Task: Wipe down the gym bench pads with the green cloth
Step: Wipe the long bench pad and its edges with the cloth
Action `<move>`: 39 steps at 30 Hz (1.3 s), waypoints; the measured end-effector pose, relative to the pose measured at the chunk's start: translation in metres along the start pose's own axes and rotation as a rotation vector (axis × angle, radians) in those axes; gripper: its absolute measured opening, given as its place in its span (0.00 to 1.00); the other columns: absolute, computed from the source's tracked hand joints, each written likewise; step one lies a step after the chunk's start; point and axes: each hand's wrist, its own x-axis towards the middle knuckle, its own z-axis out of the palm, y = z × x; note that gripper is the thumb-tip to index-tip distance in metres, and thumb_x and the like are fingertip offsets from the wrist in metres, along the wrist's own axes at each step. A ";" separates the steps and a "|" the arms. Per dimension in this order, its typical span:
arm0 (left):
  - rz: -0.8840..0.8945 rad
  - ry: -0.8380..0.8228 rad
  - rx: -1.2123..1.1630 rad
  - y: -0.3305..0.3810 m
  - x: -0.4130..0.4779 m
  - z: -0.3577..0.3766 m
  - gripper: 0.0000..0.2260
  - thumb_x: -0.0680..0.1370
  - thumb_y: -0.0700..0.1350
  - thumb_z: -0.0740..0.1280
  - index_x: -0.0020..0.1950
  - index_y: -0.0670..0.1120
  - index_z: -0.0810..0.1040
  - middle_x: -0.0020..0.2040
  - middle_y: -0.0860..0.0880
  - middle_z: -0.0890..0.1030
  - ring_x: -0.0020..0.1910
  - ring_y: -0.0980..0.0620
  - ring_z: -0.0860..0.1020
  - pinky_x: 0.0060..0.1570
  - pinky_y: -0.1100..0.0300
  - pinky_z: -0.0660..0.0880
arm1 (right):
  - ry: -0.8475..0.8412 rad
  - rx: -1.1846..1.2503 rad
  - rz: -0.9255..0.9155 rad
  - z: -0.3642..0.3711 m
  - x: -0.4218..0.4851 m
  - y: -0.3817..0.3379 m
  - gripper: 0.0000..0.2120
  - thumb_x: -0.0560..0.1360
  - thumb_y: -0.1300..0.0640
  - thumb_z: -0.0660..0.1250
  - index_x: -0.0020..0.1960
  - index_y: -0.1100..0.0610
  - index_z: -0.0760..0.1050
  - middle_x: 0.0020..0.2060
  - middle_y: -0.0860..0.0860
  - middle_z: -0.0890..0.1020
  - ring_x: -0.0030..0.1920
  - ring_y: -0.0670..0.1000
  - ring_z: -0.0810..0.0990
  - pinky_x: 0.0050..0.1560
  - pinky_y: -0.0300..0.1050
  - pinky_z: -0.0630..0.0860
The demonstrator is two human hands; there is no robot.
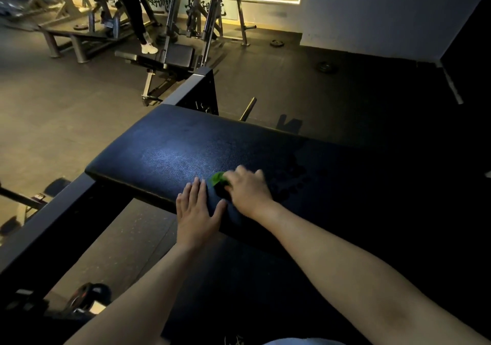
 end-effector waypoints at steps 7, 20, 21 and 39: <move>-0.137 0.014 -0.021 0.019 -0.013 0.004 0.38 0.77 0.66 0.48 0.82 0.47 0.55 0.82 0.50 0.53 0.80 0.50 0.45 0.78 0.50 0.40 | 0.073 -0.014 0.412 -0.016 0.004 0.095 0.14 0.82 0.50 0.57 0.65 0.53 0.70 0.62 0.56 0.73 0.63 0.58 0.70 0.62 0.58 0.62; -0.275 0.028 -0.013 0.036 -0.019 0.012 0.38 0.75 0.63 0.44 0.82 0.45 0.54 0.82 0.48 0.51 0.81 0.48 0.46 0.78 0.51 0.41 | -0.090 0.187 -0.136 -0.009 -0.009 0.028 0.13 0.81 0.48 0.59 0.63 0.48 0.74 0.57 0.53 0.76 0.60 0.57 0.72 0.59 0.55 0.60; -0.295 0.027 -0.025 0.040 -0.021 0.012 0.37 0.76 0.63 0.45 0.82 0.45 0.53 0.83 0.48 0.50 0.81 0.49 0.45 0.78 0.52 0.41 | 0.003 0.180 -0.082 -0.012 -0.004 0.042 0.12 0.80 0.49 0.59 0.62 0.48 0.74 0.57 0.53 0.76 0.60 0.58 0.72 0.57 0.54 0.60; -0.382 0.136 -0.145 0.046 -0.043 0.006 0.43 0.76 0.62 0.64 0.81 0.40 0.51 0.82 0.42 0.49 0.81 0.45 0.47 0.77 0.58 0.42 | -0.185 0.242 -0.266 -0.002 -0.024 0.019 0.13 0.80 0.49 0.61 0.61 0.51 0.76 0.55 0.55 0.78 0.58 0.58 0.76 0.61 0.52 0.62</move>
